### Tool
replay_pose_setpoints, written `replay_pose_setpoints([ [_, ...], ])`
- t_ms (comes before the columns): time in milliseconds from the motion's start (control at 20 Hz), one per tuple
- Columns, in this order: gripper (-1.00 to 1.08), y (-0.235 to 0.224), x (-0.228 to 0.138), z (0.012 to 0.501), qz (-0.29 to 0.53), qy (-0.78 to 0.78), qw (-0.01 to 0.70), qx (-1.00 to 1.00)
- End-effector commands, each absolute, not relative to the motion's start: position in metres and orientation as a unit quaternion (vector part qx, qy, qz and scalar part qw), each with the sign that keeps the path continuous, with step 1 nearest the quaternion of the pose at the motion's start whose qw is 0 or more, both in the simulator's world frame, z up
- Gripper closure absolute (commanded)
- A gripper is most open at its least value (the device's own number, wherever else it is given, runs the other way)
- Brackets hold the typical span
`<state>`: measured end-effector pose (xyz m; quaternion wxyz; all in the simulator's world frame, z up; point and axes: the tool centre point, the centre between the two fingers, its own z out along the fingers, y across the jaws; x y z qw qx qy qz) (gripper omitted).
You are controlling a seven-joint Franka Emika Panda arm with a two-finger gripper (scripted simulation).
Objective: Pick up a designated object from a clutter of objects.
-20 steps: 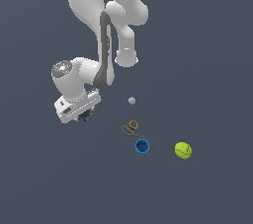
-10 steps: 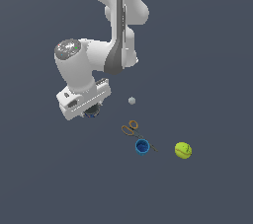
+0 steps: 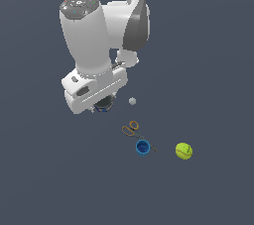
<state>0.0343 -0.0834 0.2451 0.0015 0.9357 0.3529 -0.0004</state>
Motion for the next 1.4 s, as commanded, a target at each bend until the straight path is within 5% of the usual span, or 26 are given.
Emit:
replay_pose_setpoints([
  [0, 1.08, -0.067, 0.043, 0.27, -0.001, 0.353, 0.002, 0.936],
  [750, 1.08, 0.011, 0.089, 0.388, 0.0, 0.353, 0.001, 0.936],
  [1350, 1.08, 0.039, 0.108, 0.431, 0.0, 0.353, 0.0, 0.936],
])
